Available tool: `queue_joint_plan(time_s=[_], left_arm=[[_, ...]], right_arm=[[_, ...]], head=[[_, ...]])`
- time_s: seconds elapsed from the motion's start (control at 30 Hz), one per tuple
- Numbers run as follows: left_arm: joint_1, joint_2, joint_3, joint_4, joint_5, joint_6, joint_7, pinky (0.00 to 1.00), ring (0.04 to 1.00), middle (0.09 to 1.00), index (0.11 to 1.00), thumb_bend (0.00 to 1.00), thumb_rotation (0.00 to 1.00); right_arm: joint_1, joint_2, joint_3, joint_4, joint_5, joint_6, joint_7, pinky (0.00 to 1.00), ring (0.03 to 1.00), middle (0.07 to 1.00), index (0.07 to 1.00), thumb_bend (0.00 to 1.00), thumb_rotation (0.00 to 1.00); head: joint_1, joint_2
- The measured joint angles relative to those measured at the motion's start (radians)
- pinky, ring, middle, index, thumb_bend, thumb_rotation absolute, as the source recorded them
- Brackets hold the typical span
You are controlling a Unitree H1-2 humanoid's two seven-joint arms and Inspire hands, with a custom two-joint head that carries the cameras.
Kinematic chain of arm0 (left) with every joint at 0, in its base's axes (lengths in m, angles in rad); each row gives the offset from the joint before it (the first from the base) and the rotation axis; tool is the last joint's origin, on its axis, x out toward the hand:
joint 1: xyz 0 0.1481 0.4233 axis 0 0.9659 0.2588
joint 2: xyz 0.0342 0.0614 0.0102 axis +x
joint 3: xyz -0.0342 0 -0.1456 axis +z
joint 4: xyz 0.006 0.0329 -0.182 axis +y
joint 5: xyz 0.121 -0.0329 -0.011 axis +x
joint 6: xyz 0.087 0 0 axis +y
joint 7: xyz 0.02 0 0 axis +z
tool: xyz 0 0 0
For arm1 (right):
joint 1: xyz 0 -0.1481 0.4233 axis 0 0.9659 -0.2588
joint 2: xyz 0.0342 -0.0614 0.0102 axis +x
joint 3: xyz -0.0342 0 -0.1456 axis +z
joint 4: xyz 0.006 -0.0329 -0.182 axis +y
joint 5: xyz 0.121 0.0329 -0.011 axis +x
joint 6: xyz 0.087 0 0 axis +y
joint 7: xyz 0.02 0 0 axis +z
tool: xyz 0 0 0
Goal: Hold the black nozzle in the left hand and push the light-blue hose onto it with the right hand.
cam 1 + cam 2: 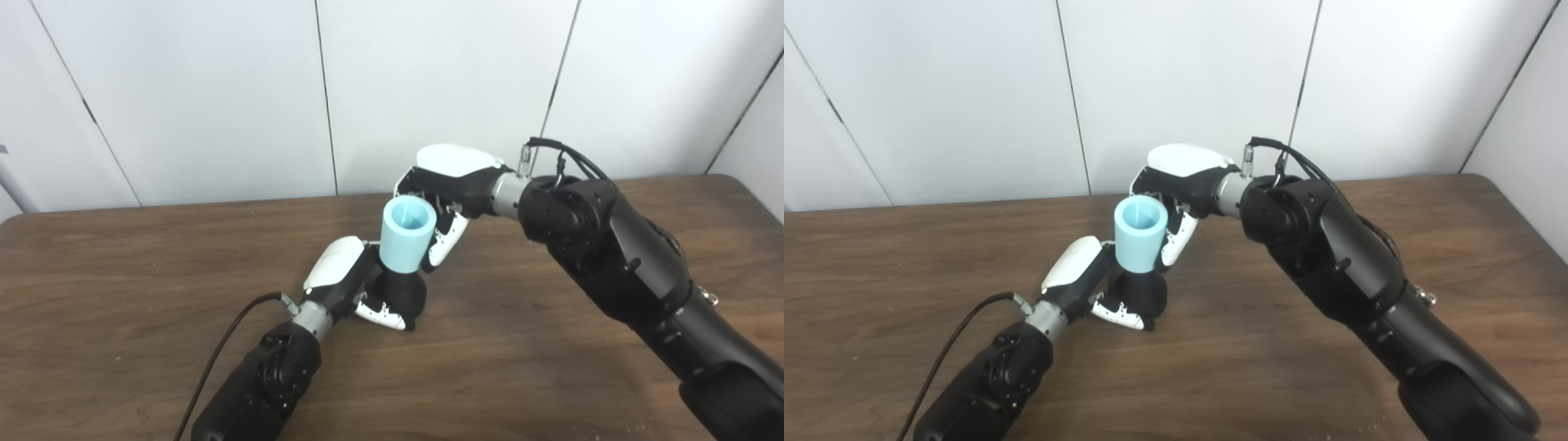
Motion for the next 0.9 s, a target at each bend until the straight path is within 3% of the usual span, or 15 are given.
queue_joint_plan(time_s=[0.3, 0.33, 0.37, 0.43, 0.63, 0.9], left_arm=[[0.001, 0.000, 0.000, -0.001, 0.000, 0.000, 0.000, 0.87, 0.585, 0.468, 0.493, 0.53, 0.00], [0.001, -0.001, -0.001, -0.001, 0.000, 0.000, -0.001, 0.87, 0.593, 0.481, 0.486, 0.52, 0.00], [0.001, -0.003, -0.001, -0.001, 0.000, 0.000, -0.001, 0.87, 0.596, 0.486, 0.483, 0.52, 0.00], [0.002, -0.002, 0.001, -0.001, 0.000, 0.000, -0.001, 0.87, 0.598, 0.491, 0.481, 0.52, 0.00], [0.002, 0.004, 0.001, 0.001, 0.000, 0.000, -0.001, 0.87, 0.596, 0.489, 0.482, 0.52, 0.00], [0.000, 0.000, 0.000, 0.002, 0.000, 0.000, -0.001, 0.87, 0.584, 0.477, 0.489, 0.53, 0.00]], right_arm=[[0.004, 0.001, -0.002, 0.002, -0.001, 0.000, -0.005, 0.31, 0.402, 0.459, 0.529, 0.52, 0.00], [0.019, 0.010, -0.026, 0.004, 0.008, 0.011, -0.021, 0.57, 0.694, 0.763, 0.808, 0.80, 0.23], [0.054, 0.032, -0.088, -0.007, 0.035, 0.032, -0.040, 0.67, 0.816, 0.879, 0.902, 0.90, 0.31], [0.114, 0.077, -0.175, -0.037, 0.076, 0.070, -0.090, 0.76, 0.943, 0.975, 0.980, 0.98, 0.38], [0.121, 0.081, -0.254, -0.066, 0.109, 0.090, -0.148, 0.81, 0.997, 1.000, 1.000, 1.00, 0.35], [0.110, 0.092, -0.241, -0.076, 0.136, 0.090, -0.157, 0.73, 0.988, 1.000, 1.000, 1.00, 0.34]], head=[[0.003, 0.002], [0.002, -0.008], [0.002, -0.008], [-0.002, -0.012], [-0.006, -0.018], [-0.003, -0.017]])
